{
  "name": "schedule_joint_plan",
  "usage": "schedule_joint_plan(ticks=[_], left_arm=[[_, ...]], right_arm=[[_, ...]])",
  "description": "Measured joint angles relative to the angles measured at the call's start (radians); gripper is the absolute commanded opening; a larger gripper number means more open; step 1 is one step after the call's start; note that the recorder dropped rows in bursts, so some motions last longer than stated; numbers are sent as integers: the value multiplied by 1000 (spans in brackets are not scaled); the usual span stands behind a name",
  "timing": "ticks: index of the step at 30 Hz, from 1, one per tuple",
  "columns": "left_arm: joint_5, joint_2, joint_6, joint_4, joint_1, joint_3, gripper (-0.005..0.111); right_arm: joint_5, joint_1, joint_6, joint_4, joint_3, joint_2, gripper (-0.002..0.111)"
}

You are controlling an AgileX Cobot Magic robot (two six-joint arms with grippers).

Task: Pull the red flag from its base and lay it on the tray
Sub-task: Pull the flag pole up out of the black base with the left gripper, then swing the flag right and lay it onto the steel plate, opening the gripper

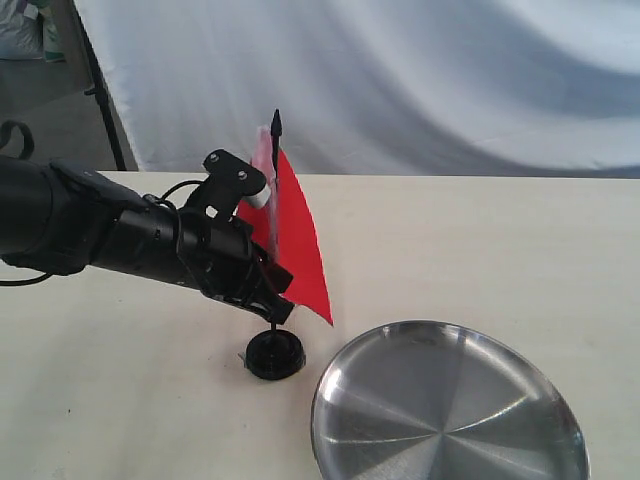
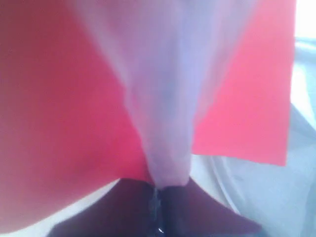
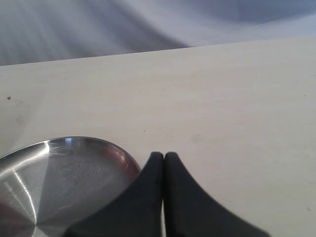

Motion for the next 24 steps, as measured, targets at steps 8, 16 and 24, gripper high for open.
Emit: schedule_joint_plan(ticks=[8, 16, 24], left_arm=[[106, -7, 2, -39, 0, -94, 0], [407, -18, -28, -284, -53, -176, 0], [432, 190, -177, -344, -273, -191, 0]], right_arm=[[0, 0, 0, 0, 0, 0, 0], [0, 0, 0, 0, 0, 0, 0], [0, 0, 0, 0, 0, 0, 0]])
